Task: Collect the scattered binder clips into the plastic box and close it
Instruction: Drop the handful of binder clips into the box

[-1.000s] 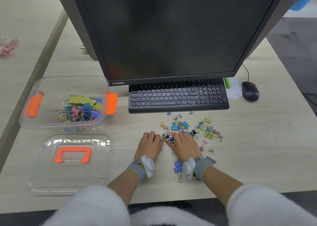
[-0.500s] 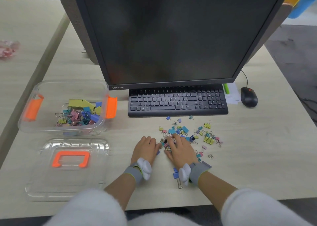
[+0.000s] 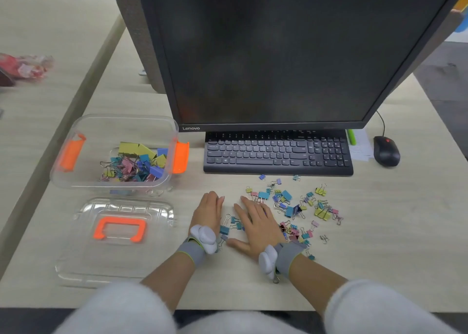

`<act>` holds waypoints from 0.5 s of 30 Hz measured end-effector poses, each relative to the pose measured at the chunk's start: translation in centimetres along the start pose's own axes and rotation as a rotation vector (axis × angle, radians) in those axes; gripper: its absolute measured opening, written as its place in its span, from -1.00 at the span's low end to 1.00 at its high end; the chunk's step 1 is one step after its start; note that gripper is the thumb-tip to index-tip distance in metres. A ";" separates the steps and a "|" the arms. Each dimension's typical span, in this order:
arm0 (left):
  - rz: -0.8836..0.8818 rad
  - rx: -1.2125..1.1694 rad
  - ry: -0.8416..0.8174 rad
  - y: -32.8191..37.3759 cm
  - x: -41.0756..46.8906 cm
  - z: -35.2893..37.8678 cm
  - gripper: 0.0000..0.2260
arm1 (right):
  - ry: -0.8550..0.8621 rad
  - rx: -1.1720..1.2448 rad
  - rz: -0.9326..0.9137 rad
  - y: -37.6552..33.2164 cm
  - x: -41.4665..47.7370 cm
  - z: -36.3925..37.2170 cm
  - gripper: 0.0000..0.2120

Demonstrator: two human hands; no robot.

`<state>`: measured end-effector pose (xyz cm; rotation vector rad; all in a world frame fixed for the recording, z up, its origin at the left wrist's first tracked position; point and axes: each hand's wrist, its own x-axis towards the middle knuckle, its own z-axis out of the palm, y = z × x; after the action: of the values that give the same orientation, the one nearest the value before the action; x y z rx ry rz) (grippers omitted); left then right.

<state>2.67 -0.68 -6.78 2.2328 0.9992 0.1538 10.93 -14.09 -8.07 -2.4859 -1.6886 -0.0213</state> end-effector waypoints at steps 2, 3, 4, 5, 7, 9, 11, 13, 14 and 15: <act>-0.040 -0.024 -0.012 -0.8 0.0 -0.3 -0.73 | -0.009 -0.021 -0.035 -0.3 0.2 0.1 -0.24; -0.056 -0.029 -0.008 -1.3 -0.1 -0.6 -0.69 | -0.002 -0.026 -0.055 -0.5 0.4 0.2 -0.25; -0.066 -0.038 -0.003 -1.7 -0.1 -0.8 -0.67 | 0.008 -0.028 -0.070 -0.7 0.6 0.3 -0.25; -0.078 -0.043 -0.005 -2.0 -0.2 -1.1 -0.69 | 0.014 -0.030 -0.076 -0.9 0.7 0.3 -0.25; -0.080 -0.044 -0.024 -2.3 -0.3 -1.5 -0.80 | 0.009 -0.031 -0.079 -1.4 1.0 0.5 -0.21; -0.054 -0.058 -0.034 -2.4 -0.4 -2.0 -0.85 | 0.002 -0.017 -0.098 -2.2 1.2 0.8 -0.19; -0.039 -0.083 -0.021 -2.3 -0.6 -2.6 -0.86 | 0.002 0.018 -0.118 -2.8 1.3 1.2 -0.19; -0.046 -0.080 -0.016 -2.3 -0.8 -3.2 -0.86 | -0.011 0.041 -0.139 -3.2 1.4 1.6 -0.16; -0.050 -0.059 -0.023 -2.4 -0.8 -3.4 -0.86 | -0.022 0.044 -0.150 -3.3 1.4 1.7 -0.14; -0.051 -0.026 -0.032 -2.6 -0.9 -3.5 -0.85 | -0.028 0.047 -0.159 -3.5 1.5 1.8 -0.12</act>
<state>-0.87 1.83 -5.57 2.1772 1.0306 0.1073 8.15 -11.27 -9.39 -2.3236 -1.8709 0.0365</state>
